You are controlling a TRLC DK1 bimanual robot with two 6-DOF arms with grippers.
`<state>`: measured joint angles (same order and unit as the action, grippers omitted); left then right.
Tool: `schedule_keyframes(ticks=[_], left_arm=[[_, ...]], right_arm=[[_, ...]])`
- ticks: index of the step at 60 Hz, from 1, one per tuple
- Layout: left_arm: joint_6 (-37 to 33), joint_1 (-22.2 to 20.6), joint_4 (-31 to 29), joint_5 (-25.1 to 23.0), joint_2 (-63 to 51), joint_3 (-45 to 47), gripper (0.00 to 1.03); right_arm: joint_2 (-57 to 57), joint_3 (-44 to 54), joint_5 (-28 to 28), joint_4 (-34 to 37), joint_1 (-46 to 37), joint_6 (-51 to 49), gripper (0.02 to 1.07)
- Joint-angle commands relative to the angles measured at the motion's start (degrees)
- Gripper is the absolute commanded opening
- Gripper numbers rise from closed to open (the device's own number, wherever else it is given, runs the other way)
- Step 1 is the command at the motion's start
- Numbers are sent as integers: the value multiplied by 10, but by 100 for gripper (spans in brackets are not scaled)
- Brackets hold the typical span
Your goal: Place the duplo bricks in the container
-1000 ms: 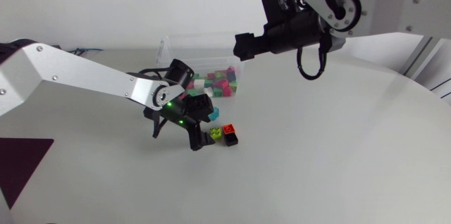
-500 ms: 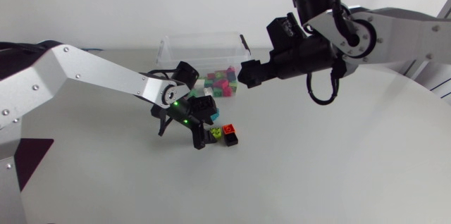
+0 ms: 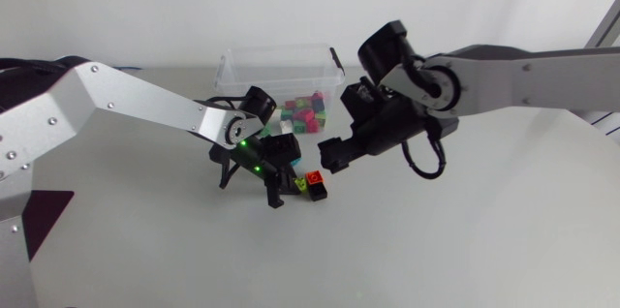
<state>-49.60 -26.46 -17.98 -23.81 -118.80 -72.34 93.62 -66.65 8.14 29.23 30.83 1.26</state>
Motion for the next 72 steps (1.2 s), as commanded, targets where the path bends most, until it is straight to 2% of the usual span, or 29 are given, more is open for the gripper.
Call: schedule_keyframes(ticks=[1,27,41,45,52,55,68,72], left_arm=[[-15,-3,-19,-11,2,1,20],[14,59,-48,-49,130,55,20],[61,80,-55,-65,206,57,20],[75,87,-55,-66,220,52,20],[94,103,-53,-74,244,47,20],[104,108,-48,-75,251,45,20],[143,124,-28,-78,269,37,20],[161,126,-12,-78,276,38,20]], right_arm=[[46,-22,-15,27,17,1,102],[203,-143,-27,111,52,17,98],[249,-179,-27,138,51,18,92],[257,-188,-27,144,50,18,87],[268,-198,-27,146,49,18,86],[274,-203,-27,147,48,18,79],[304,-229,-28,162,43,23,61],[309,-231,-31,164,44,25,61]])
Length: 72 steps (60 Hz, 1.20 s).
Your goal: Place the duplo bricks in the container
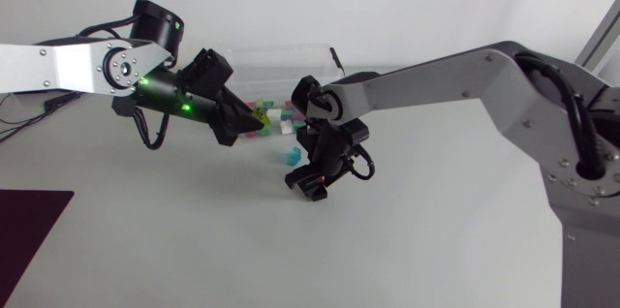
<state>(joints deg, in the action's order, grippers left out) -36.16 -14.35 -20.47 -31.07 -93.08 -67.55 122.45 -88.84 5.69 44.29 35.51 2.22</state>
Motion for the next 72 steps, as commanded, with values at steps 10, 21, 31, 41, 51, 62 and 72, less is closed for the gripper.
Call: schedule_keyframes(ticks=[10,21,31,41,51,62,72], left_arm=[[79,14,68,-6,26,-11,20],[124,23,106,-5,25,-24,20],[176,23,162,26,11,-41,20],[205,20,189,45,-14,-65,20],[232,3,228,86,-44,-84,20],[249,0,244,109,-97,-127,20],[253,-1,259,137,-145,-163,20]], right_arm=[[29,-11,-13,16,-4,18,49],[20,-2,-15,10,-4,19,39],[-16,18,-17,10,-4,18,39],[-68,32,-23,16,-5,19,39],[-103,29,-25,26,-13,19,39],[-129,21,-25,35,-24,18,39],[-148,3,-24,44,-39,16,39]])
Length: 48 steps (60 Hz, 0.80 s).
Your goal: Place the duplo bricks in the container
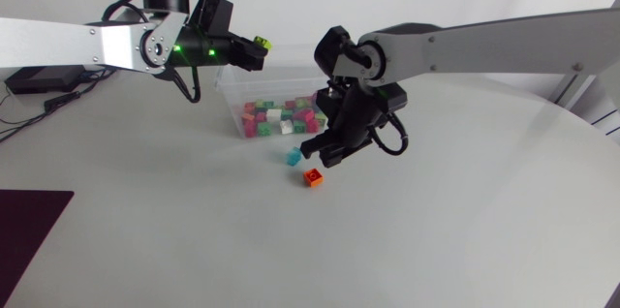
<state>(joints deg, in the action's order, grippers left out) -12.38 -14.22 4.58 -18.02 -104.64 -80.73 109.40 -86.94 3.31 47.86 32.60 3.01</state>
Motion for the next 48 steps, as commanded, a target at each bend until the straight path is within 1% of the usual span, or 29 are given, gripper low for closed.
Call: schedule_keyframes(ticks=[1,22,29,32,35,36,37,38,41,42,44,45,48], left_arm=[[17,-2,9,7,-34,-36,20],[24,-4,9,27,-112,-112,20],[23,-3,10,38,-129,-128,22],[23,-2,8,40,-135,-136,32],[23,-1,4,42,-141,-143,39],[23,0,3,43,-144,-147,43],[23,0,3,43,-145,-147,45],[23,0,0,44,-147,-151,51],[23,-1,-5,47,-150,-155,63],[23,-1,-6,47,-150,-155,65],[24,-2,-12,47,-149,-156,79],[24,-2,-13,47,-149,-156,84],[25,-4,-20,48,-145,-154,94]], right_arm=[[-19,-17,0,8,-11,8,39],[-34,-66,5,16,-32,6,39],[-35,-86,5,22,-33,6,39],[-34,-94,5,24,-33,6,39],[-34,-101,6,27,-33,6,39],[-34,-104,6,29,-33,6,39],[-34,-107,6,29,-33,6,39],[-33,-111,6,29,-33,6,39],[-31,-119,6,29,-33,6,39],[-31,-122,6,29,-33,6,39],[-28,-130,6,30,-34,5,39],[-25,-134,6,31,-33,5,39],[-19,-146,7,33,-36,3,39]])
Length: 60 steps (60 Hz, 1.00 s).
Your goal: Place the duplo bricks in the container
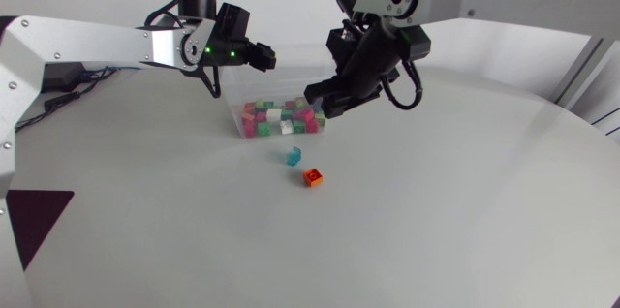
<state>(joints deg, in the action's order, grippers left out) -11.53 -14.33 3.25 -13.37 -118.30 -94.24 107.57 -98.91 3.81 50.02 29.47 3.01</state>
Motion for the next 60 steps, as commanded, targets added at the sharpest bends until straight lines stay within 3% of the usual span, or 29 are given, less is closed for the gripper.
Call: schedule_keyframes(ticks=[1,12,33,51,60], left_arm=[[18,-3,-7,2,-7,-17,96],[29,0,-12,4,42,26,99],[-26,-18,-23,9,209,229,97],[-78,-30,-18,4,257,352,96],[-81,-39,12,-1,256,405,96]], right_arm=[[3,-32,2,12,-6,3,39],[33,-87,6,9,-16,3,39],[81,-145,4,-59,-17,2,39],[129,-184,3,-115,-13,1,39],[152,-201,3,-138,-12,2,39]])
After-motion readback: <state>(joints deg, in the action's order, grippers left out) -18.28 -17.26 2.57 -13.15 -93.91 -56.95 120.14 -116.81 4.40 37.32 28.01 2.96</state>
